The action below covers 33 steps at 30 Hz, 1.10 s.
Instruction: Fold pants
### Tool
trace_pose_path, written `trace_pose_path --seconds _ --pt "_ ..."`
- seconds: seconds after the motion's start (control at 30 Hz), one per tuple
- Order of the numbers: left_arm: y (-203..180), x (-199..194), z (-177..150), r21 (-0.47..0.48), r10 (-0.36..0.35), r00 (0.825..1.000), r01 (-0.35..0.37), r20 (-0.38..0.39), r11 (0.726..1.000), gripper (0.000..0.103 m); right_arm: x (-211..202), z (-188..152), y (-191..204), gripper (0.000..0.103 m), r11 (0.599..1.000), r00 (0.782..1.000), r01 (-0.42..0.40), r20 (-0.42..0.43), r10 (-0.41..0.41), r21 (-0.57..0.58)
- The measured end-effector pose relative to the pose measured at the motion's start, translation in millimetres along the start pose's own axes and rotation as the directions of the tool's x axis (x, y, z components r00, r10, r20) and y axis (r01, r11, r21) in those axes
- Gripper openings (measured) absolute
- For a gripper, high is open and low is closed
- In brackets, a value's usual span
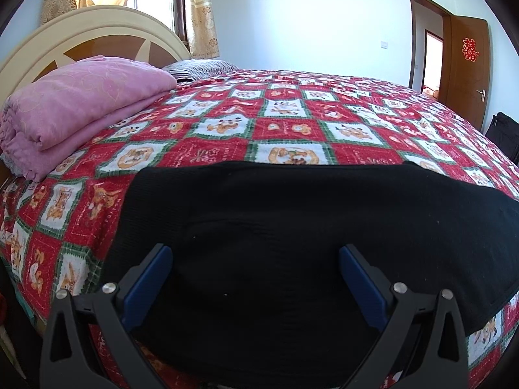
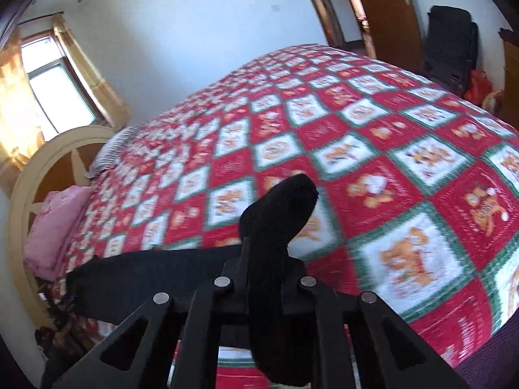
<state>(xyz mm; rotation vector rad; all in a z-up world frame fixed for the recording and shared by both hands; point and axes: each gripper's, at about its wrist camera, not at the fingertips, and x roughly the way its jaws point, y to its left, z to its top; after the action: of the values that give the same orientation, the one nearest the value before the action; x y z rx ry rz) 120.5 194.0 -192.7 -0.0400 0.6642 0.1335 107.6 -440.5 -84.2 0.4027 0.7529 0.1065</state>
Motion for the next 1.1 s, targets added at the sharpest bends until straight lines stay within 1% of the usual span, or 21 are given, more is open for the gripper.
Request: trace_pose_path --seconds 0.17,0.23,0.37,0.4,0.63,0.73,0.83,0.93,0.97,1.0,1.03,1.07,1.1 --pt "-1 -1 0 0.002 -0.004 1.000 0.004 0.004 1.000 0.103 11 -3 85 0.011 0.990 0.995 -0.105 -0.013 0.104 -0.099" --pt "-2 -1 0 0.003 -0.007 1.000 0.007 0.007 1.000 0.103 26 -8 120 0.011 0.979 0.989 -0.147 -0.038 0.143 -0.138" --pt "-2 -2 -1 0.008 -0.013 1.000 0.013 0.015 1.000 0.103 60 -18 168 0.010 0.966 0.981 -0.186 -0.086 0.173 -0.179" --pt "-2 -2 -1 0.009 -0.014 1.000 0.014 0.015 1.000 0.103 73 -21 180 0.010 0.962 0.977 -0.202 -0.110 0.184 -0.182" --pt "-2 -2 -3 0.010 -0.020 1.000 0.020 0.024 1.000 0.103 138 -49 240 0.010 0.936 0.956 -0.245 -0.222 0.190 -0.252" --pt "-3 -2 -4 0.010 -0.021 0.999 0.020 0.027 1.000 0.103 159 -63 259 0.010 0.923 0.953 -0.242 -0.250 0.169 -0.299" --pt "-4 -3 -4 0.010 -0.025 0.999 0.024 0.026 1.000 0.103 182 -76 263 0.010 0.916 0.949 -0.227 -0.285 0.132 -0.331" --pt "-4 -4 -2 0.007 -0.028 0.999 0.028 0.020 1.000 0.103 209 -91 260 0.011 0.910 0.926 -0.241 -0.362 0.111 -0.338" --pt "-5 -7 -1 0.004 -0.026 0.999 0.026 0.024 1.000 0.103 213 -96 260 0.014 0.903 0.919 -0.249 -0.380 0.107 -0.350" --pt "-4 -9 -1 0.000 -0.025 0.999 0.025 0.030 1.000 0.103 211 -100 262 0.014 0.892 0.925 -0.249 -0.367 0.102 -0.378" --pt "-5 -14 1 -0.003 -0.024 0.999 0.024 0.047 1.000 0.103 208 -100 263 0.017 0.887 0.925 -0.256 -0.363 0.110 -0.385" --pt "-7 -17 3 -0.001 -0.024 0.998 0.024 0.057 1.000 0.103 205 -100 263 0.036 0.884 0.915 -0.285 -0.379 0.135 -0.372" --pt "-10 -22 7 0.006 -0.028 0.997 0.027 0.068 1.000 0.103 199 -99 261 0.051 0.879 0.896 -0.336 -0.403 0.187 -0.339"
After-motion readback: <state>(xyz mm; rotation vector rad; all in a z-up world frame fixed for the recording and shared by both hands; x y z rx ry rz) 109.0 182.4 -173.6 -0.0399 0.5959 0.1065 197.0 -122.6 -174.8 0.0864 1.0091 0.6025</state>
